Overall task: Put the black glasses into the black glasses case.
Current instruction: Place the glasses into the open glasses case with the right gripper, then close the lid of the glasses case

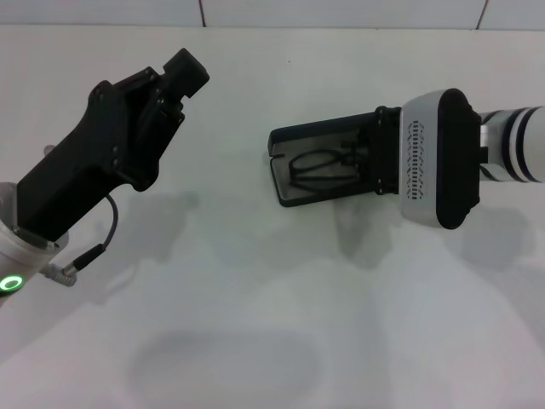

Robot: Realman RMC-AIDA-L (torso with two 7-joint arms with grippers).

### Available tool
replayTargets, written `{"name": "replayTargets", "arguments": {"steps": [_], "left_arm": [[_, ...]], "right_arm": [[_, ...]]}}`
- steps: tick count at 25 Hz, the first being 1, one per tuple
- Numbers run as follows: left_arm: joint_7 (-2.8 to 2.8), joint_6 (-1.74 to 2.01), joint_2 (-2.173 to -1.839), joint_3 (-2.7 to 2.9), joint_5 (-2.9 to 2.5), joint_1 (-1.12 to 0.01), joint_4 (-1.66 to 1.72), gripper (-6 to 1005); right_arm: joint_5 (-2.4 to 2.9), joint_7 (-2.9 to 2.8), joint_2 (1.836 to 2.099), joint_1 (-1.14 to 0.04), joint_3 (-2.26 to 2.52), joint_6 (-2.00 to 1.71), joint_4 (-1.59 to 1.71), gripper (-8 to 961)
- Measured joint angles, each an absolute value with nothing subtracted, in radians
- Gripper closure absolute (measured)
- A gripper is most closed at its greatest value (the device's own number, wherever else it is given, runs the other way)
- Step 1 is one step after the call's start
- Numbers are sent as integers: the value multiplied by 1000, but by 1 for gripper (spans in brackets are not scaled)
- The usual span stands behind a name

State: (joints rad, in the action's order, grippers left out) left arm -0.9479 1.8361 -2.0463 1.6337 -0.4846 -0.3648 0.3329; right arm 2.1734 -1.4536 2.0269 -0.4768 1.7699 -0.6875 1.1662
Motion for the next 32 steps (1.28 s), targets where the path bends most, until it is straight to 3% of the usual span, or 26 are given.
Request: {"name": "replayTargets", "arguments": {"steps": [15, 21, 26, 32], "left_arm": [[-948, 1835, -2031, 1634, -489, -385, 332, 955], [-957, 1832, -2014, 1634, -489, -422, 332, 955], [-994, 1783, -1986, 1634, -497, -524, 332, 955], [-1126, 1544, -1951, 1632, -646, -723, 344, 951]], "right_arm": [[2095, -1545, 2027, -389, 1741, -759, 1269, 775], [1840, -1544, 2026, -304, 1483, -1056, 1318, 770], [1573, -1515, 2019, -225, 1007, -1487, 1216, 765], [1557, -1416, 2010, -201, 401, -1824, 941, 759]]}}
